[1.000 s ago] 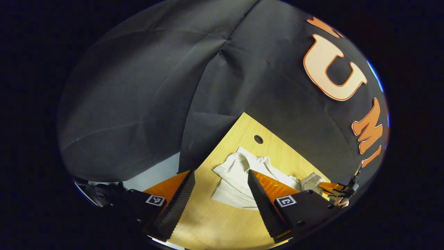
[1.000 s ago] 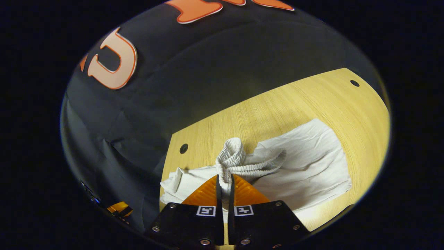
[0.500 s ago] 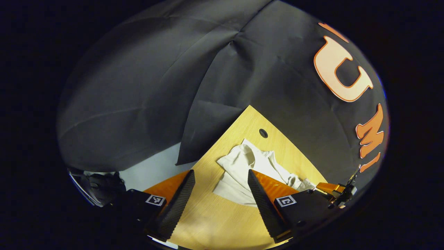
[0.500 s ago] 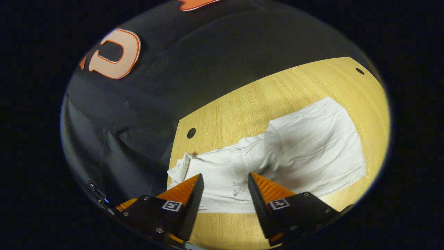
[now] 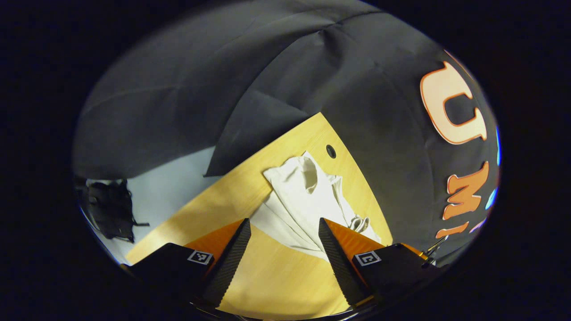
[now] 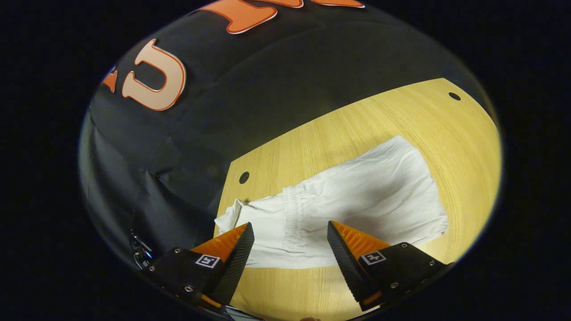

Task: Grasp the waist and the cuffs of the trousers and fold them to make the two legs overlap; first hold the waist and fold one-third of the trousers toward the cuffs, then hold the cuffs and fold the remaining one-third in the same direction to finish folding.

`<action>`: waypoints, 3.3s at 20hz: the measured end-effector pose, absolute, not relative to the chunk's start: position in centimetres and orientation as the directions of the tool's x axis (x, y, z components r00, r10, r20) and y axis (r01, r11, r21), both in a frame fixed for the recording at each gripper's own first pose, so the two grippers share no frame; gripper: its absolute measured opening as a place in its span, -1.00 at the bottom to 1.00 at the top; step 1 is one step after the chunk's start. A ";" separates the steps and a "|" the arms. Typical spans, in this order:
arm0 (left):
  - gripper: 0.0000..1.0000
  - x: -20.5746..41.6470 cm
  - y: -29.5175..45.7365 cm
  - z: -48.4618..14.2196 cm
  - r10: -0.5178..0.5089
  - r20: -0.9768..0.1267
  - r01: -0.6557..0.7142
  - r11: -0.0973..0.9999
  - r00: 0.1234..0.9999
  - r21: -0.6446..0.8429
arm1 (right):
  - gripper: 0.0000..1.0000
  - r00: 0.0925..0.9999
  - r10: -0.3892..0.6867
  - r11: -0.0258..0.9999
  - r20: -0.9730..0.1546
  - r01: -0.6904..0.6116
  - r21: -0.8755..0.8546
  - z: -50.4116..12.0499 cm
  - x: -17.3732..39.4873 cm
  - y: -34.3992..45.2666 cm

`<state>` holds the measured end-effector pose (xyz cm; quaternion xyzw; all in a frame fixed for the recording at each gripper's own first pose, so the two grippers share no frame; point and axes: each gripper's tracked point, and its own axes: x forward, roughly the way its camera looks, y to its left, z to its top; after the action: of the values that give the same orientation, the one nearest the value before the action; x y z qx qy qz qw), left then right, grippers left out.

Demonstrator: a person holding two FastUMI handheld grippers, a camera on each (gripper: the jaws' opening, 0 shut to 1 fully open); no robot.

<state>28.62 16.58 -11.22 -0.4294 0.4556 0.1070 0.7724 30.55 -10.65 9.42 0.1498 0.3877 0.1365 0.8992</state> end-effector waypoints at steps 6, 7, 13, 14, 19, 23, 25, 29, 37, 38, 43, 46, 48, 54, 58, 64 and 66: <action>0.99 29.2 15.3 -15.2 -0.269 -0.817 -0.642 0.514 0.510 -0.569 | 0.97 0.680 0.334 0.911 -0.653 -0.054 0.410 10.1 30.0 -14.8; 1.00 29.3 14.8 -15.8 -0.278 -0.820 -0.656 0.497 0.500 -0.568 | 0.97 0.683 0.325 0.912 -0.654 -0.041 0.409 10.1 29.9 -15.4; 0.99 29.9 14.4 -17.9 -0.280 -0.830 -0.689 0.464 0.482 -0.557 | 0.97 0.685 0.300 0.908 -0.664 0.009 0.419 9.8 29.7 -17.8; 0.99 30.1 14.3 -18.3 -0.280 -0.831 -0.686 0.470 0.481 -0.555 | 0.97 0.684 0.300 0.907 -0.665 0.013 0.422 9.9 29.6 -17.9; 0.99 32.4 13.5 -18.4 -0.297 -0.808 -0.683 0.433 0.509 -0.589 | 0.97 0.688 0.295 0.894 -0.662 0.045 0.446 10.2 29.4 -19.1; 0.99 34.4 13.4 -19.5 -0.292 -0.805 -0.681 0.431 0.516 -0.593 | 0.97 0.697 0.299 0.872 -0.652 0.079 0.484 10.8 29.2 -20.0; 0.96 35.6 13.3 -19.8 -0.287 -0.804 -0.677 0.434 0.521 -0.594 | 0.97 0.703 0.294 0.865 -0.648 0.093 0.494 11.1 29.1 -20.7; -0.22 35.6 13.5 -22.1 -0.245 -0.854 -0.715 0.470 0.458 -0.518 | 0.97 0.707 0.285 0.851 -0.647 0.124 0.510 11.1 28.4 -22.2; -0.92 39.0 12.5 -17.5 -0.231 -0.756 -0.575 0.527 0.612 -0.626 | 0.97 0.719 0.269 0.848 -0.640 0.138 0.512 11.5 27.5 -24.1; -0.92 39.7 11.9 -16.3 -0.230 -0.737 -0.537 0.554 0.636 -0.636 | 0.97 0.721 0.272 0.849 -0.638 0.132 0.511 11.6 27.6 -24.2; -0.92 42.3 8.2 -9.2 -0.265 -0.644 -0.384 0.622 0.717 -0.683 | 0.97 0.712 0.275 0.866 -0.646 0.109 0.488 11.7 27.6 -25.4; -0.89 43.6 4.9 -4.8 -0.295 -0.590 -0.308 0.634 0.752 -0.709 | 0.97 0.704 0.297 0.859 -0.645 0.098 0.502 12.1 27.7 -26.4; -0.92 43.8 2.3 -2.0 -0.317 -0.557 -0.254 0.648 0.767 -0.718 | 0.97 0.700 0.306 0.860 -0.645 0.087 0.504 12.3 27.8 -27.4; -0.92 44.7 -7.5 2.8 -0.388 -0.504 -0.139 0.671 0.772 -0.728 | 0.97 0.693 0.335 0.853 -0.639 0.065 0.518 13.4 28.0 -31.4; -0.93 44.4 -14.0 3.1 -0.421 -0.514 -0.103 0.691 0.748 -0.715 | 0.97 0.691 0.343 0.849 -0.636 0.061 0.525 13.7 28.2 -34.4; -0.93 43.3 -24.0 2.3 -0.469 -0.546 -0.043 0.730 0.694 -0.682 | 0.97 0.674 0.356 0.836 -0.647 0.078 0.542 13.1 27.3 -38.9; -0.93 42.6 -27.2 1.1 -0.487 -0.566 -0.023 0.745 0.666 -0.667 | 0.97 0.671 0.362 0.831 -0.647 0.082 0.550 13.0 27.8 -40.0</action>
<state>42.60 -27.15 1.15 -0.3304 0.3854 -0.1363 0.8507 27.75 -40.03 12.97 0.2791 0.3975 0.0803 0.8704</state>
